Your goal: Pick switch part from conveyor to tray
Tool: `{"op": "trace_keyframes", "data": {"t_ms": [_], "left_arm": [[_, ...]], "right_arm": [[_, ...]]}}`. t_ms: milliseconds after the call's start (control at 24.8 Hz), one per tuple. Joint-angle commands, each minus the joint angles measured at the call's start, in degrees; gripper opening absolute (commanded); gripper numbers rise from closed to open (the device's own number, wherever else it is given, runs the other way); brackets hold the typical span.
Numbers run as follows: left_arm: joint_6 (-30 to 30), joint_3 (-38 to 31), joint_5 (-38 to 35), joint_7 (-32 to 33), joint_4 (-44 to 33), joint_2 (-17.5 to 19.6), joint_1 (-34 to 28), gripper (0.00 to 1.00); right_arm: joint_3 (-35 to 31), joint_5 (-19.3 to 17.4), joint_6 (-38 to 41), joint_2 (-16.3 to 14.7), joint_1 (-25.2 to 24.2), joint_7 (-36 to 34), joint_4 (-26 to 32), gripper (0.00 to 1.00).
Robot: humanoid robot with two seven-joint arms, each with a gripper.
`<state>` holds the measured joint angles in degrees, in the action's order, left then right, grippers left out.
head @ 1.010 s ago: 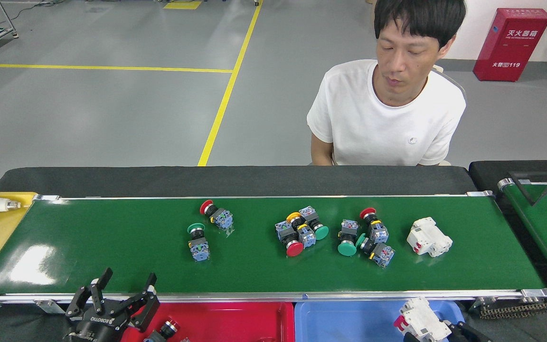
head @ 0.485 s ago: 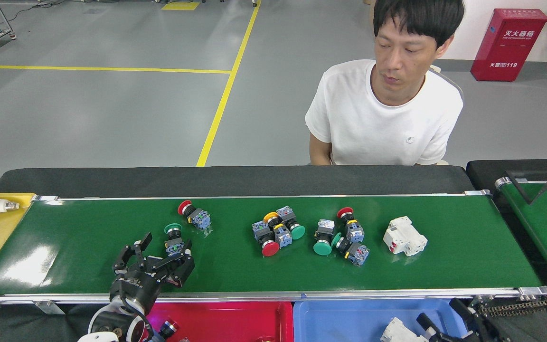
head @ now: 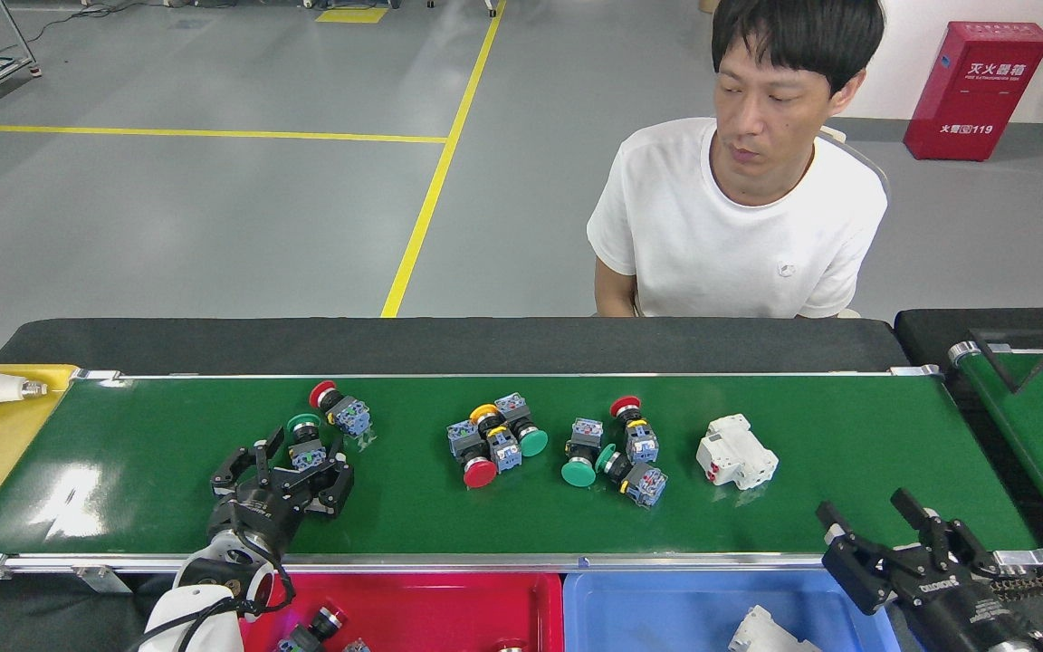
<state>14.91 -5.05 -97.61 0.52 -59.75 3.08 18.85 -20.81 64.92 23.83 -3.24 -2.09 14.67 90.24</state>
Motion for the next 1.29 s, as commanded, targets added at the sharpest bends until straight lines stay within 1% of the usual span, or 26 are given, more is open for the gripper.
{"op": "trace_keyframes", "data": {"t_ms": [0,81,162,202,242,283,363,404,444,485,525,565,646,687,808,888,1010,1050,1090,1131,1171,1212,1252], "left_arm": [[0.8,-0.1,1.6,-0.4,-1.4,0.4,0.0,0.02],[1.2,-0.1,4.2,-0.4,-4.4,0.4,-1.4,0.02],[2.3,-0.1,6.1,-0.4,-8.9,0.7,-4.5,0.02],[4.2,-0.6,7.4,-0.4,-12.4,0.8,-7.2,0.03],[6.3,-0.9,8.4,-0.4,-17.1,0.9,-10.5,0.03],[8.2,-1.2,9.1,-0.4,-21.9,1.0,-14.4,0.04],[11.2,-1.3,9.8,-1.0,-29.7,1.1,-21.7,0.05],[12.6,-0.7,9.7,-1.7,-32.8,1.1,-24.8,0.06],[13.9,0.0,9.4,-2.4,-34.8,1.1,-28.0,0.08],[14.3,1.0,8.7,-2.6,-35.3,1.1,-29.5,0.09],[14.6,2.7,7.0,-3.0,-35.4,1.1,-30.5,0.13],[14.6,4.3,5.0,-3.5,-35.4,1.6,-30.8,0.24],[14.6,5.7,2.7,-3.9,-35.4,1.8,-31.2,0.63],[14.6,6.0,2.7,-4.0,-35.4,2.0,-31.2,1.00],[14.5,5.3,2.9,-4.0,-35.7,1.2,-31.2,1.00],[14.1,3.6,4.0,-3.9,-35.9,1.1,-31.0,1.00],[13.8,-3.8,8.0,-3.2,-35.3,-0.3,-30.8,1.00],[13.3,-7.5,9.0,-3.2,-35.0,-1.3,-30.5,1.00],[12.4,-9.8,9.3,-3.0,-34.5,-1.8,-30.3,1.00],[10.9,-12.6,9.4,-2.5,-33.3,-2.4,-29.8,1.00],[9.5,-14.5,9.5,-2.3,-31.9,-2.3,-29.0,1.00],[9.0,-15.8,9.5,-2.3,-30.6,-2.3,-28.3,1.00],[8.9,-16.6,9.6,-2.3,-29.2,-1.9,-27.6,1.00]], "right_arm": [[0.1,0.2,-5.9,0.5,1.5,-2.7,0.4,0.95],[0.2,2.1,-9.5,0.9,1.6,-7.6,0.4,0.94],[1.8,5.4,-10.8,1.8,1.1,-13.1,0.4,0.94],[3.7,7.7,-10.8,2.1,0.9,-15.2,0.3,0.94],[5.1,9.3,-10.9,2.2,0.4,-15.9,0.0,0.94],[6.0,10.1,-11.4,2.3,-0.4,-16.1,-0.1,0.94],[8.0,10.3,-12.7,2.3,-0.6,-16.0,-0.1,0.94],[10.2,10.5,-13.1,2.3,-0.2,-15.5,-0.2,0.95],[12.7,10.5,-13.5,2.0,0.2,-15.0,-0.4,0.95],[14.5,10.5,-13.6,1.9,0.6,-14.6,-0.5,0.95],[17.2,10.6,-13.6,1.7,1.2,-13.7,-0.9,0.95],[19.8,10.5,-13.4,1.7,2.0,-12.7,-1.6,0.96],[23.7,10.4,-13.1,1.6,3.4,-11.0,-3.2,0.96],[25.4,10.5,-13.6,1.6,4.5,-10.5,-4.3,0.96],[27.7,10.7,-14.0,1.7,7.8,-9.7,-8.1,0.96],[28.9,10.7,-14.4,1.9,10.4,-9.2,-11.7,0.96],[31.6,10.7,-14.4,2.9,14.9,-9.2,-16.4,0.96],[33.0,10.7,-14.9,4.0,16.6,-9.2,-18.4,0.96],[33.6,10.7,-15.5,4.6,17.7,-9.2,-19.7,0.95],[34.3,10.6,-16.5,5.5,19.6,-9.2,-21.3,0.92],[35.1,10.6,-17.0,6.0,21.3,-9.2,-23.3,0.84],[36.1,10.4,-16.9,6.2,22.9,-9.2,-25.5,0.79],[37.3,9.9,-16.9,6.7,24.9,-9.2,-28.5,0.78]]}}
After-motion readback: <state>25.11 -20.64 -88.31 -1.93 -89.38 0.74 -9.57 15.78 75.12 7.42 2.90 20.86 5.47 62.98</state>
